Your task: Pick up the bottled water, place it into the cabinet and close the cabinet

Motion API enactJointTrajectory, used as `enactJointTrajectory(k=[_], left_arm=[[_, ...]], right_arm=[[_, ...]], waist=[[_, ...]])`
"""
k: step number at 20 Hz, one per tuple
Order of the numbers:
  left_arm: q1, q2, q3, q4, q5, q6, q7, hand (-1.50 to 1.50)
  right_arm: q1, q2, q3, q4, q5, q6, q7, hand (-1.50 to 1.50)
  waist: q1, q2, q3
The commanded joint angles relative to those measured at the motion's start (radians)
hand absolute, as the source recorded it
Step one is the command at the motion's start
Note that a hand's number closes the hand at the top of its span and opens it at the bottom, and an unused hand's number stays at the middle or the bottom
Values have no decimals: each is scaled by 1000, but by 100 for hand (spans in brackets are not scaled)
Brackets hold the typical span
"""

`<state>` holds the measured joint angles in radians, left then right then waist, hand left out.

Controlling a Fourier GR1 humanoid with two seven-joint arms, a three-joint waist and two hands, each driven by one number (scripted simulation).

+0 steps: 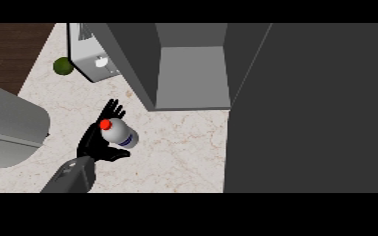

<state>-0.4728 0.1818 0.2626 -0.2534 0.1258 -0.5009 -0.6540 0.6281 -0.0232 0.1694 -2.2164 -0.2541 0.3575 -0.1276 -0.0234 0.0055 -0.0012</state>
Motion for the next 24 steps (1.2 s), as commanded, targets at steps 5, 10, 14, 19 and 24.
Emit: enactJointTrajectory(k=[5,10,14,19,24], left_arm=[[8,4,5,58,12,-144,-25,-150],[-25,-92,-16,33,4,-115,-22,-150],[-16,-62,-32,34,-9,-152,-26,-150],[-15,-102,-51,13,-25,-134,-71,150],[-16,-104,-50,-26,-3,-147,-26,150]], right_arm=[[13,10,29,6,23,-9,-10,-150],[31,22,75,4,42,-25,-14,-150],[-25,1,31,-3,15,-31,35,-150],[-53,-35,-60,33,-72,2,15,-150],[-20,-43,-42,29,-39,23,-17,-150]], waist=[[1,-1,-1],[-3,-2,-1],[3,0,-1],[3,1,-1],[10,-4,1]])
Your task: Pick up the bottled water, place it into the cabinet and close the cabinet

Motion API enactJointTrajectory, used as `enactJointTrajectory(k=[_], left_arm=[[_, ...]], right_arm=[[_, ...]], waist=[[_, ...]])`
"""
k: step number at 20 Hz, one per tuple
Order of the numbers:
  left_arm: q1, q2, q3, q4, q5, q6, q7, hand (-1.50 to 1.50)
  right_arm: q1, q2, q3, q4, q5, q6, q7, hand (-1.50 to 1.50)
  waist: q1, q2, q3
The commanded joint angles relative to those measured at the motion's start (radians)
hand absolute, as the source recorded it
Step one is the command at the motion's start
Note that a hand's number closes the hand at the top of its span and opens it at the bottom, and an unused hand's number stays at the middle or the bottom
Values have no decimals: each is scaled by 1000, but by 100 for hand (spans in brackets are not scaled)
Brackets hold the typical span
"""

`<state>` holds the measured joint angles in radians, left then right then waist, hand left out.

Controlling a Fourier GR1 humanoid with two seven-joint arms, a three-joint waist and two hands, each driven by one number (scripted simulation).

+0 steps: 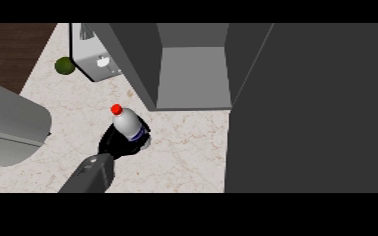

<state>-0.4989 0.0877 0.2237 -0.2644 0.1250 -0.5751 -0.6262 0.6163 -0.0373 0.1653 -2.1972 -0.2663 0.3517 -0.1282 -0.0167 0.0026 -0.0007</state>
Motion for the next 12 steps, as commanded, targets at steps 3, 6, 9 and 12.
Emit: enactJointTrajectory(k=[3,6,9,12], left_arm=[[-2,4,-20,-24,-20,-42,-89,150],[45,8,-35,-15,-40,-59,-165,150],[68,48,41,-51,48,-32,-117,150],[120,101,107,-46,105,-19,-156,150]], right_arm=[[-54,15,-2,6,-8,-43,52,-150],[-43,22,30,18,26,-34,27,-150],[-69,18,-5,81,22,-21,-16,-150],[4,-11,-33,9,-33,2,-10,-150]], waist=[[3,2,-1],[0,2,-1],[14,-2,0],[8,-2,0]])
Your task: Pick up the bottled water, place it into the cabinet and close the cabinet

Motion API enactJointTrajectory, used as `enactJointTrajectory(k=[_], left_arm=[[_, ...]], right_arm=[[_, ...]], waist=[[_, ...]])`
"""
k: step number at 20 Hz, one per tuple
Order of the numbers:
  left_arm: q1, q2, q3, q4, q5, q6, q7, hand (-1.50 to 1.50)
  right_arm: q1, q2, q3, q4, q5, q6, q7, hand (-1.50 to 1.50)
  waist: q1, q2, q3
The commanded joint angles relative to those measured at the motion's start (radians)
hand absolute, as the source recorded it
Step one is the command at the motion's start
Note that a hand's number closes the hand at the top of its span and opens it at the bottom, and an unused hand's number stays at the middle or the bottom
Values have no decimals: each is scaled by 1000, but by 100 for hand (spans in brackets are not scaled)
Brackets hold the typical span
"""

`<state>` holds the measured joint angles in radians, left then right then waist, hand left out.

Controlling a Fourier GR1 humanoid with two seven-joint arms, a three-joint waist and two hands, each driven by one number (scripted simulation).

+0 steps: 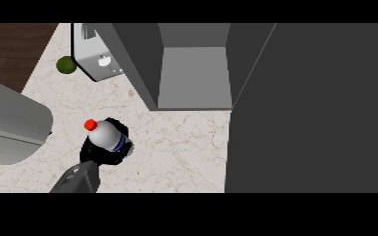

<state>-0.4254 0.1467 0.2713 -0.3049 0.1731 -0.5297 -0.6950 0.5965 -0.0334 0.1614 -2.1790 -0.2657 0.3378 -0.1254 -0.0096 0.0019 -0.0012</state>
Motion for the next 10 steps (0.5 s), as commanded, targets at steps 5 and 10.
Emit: enactJointTrajectory(k=[5,10], left_arm=[[92,7,70,-80,114,-81,-37,150],[112,-15,58,-158,155,-89,33,150]], right_arm=[[1,-15,-10,8,-2,9,-1,-150],[-22,11,19,21,29,-17,-6,-150]], waist=[[10,-4,1],[8,-3,1]])
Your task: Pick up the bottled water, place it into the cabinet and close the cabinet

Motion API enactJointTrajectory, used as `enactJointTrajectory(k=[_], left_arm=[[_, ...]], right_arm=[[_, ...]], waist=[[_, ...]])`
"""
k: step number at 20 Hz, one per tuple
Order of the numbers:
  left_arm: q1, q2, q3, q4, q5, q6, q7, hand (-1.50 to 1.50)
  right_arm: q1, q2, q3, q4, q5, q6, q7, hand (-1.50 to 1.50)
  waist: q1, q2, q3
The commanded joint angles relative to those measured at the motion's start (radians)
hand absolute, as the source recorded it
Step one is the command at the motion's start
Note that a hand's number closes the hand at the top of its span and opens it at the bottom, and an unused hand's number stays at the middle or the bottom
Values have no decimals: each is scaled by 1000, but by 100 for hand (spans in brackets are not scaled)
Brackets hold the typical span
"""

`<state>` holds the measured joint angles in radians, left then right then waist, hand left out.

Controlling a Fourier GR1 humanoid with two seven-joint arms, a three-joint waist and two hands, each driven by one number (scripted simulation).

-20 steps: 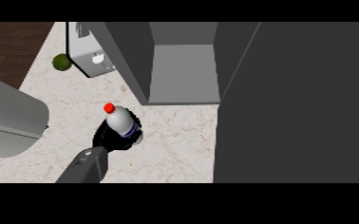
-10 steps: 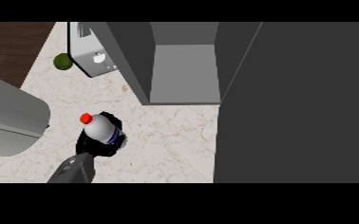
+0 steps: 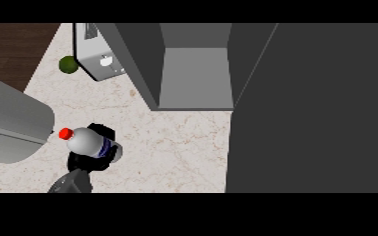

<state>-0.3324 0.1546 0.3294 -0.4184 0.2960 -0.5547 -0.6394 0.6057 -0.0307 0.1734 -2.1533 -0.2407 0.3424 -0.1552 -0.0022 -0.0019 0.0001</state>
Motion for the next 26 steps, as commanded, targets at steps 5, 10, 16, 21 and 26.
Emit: enactJointTrajectory(k=[5,10,16,21,26], left_arm=[[84,-48,-29,-282,106,-15,172,150],[172,-99,-102,-569,134,74,356,150],[201,-153,-243,-790,138,256,381,150],[106,-154,-343,-886,175,431,477,150],[83,-154,-481,-981,149,634,520,150]], right_arm=[[17,-1,24,10,32,5,-26,-150],[-22,-21,-20,7,-47,7,26,-150],[36,8,47,-33,-12,-9,23,-150],[-4,16,65,-26,5,-29,37,-150],[55,-14,41,-6,-20,13,-29,-150]], waist=[[6,-3,1],[11,-4,2],[1,-2,1],[-3,-1,0],[-8,-1,0]])
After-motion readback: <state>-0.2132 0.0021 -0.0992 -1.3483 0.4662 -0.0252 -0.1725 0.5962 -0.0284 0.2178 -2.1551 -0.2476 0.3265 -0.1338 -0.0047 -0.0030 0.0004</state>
